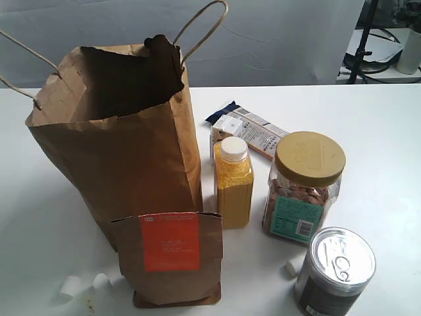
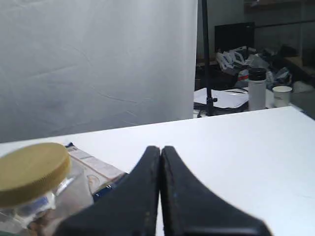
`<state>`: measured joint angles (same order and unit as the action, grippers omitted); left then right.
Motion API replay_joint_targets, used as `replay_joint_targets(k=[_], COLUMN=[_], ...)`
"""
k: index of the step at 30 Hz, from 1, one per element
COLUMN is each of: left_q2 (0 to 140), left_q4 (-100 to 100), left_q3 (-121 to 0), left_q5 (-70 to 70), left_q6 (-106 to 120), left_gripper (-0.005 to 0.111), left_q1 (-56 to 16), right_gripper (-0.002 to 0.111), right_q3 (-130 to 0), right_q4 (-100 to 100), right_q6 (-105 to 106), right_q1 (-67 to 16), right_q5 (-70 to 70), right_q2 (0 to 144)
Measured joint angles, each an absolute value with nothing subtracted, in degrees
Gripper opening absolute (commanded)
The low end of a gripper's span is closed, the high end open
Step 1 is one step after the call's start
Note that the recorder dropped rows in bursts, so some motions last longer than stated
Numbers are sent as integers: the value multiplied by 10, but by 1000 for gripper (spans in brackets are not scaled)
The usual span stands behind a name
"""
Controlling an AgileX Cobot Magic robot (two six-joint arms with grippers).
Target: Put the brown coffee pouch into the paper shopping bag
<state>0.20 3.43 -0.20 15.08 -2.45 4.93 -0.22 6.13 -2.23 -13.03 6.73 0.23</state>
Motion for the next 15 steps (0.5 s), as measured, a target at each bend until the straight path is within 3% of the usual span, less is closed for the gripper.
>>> replay_joint_targets(k=[7,15], left_q2=[2,2], left_q4=[34,34], left_q3=[-2,-2], left_q5=[151,151], left_q6=[-24,-24], left_gripper=[0,0], left_q1=[49,49], right_gripper=[0,0], right_q3=[-33,-261], right_q4=[149,109], right_q6=[-31,0], right_q1=[-149,-279], right_q5=[-7,72], right_q2=[2,93])
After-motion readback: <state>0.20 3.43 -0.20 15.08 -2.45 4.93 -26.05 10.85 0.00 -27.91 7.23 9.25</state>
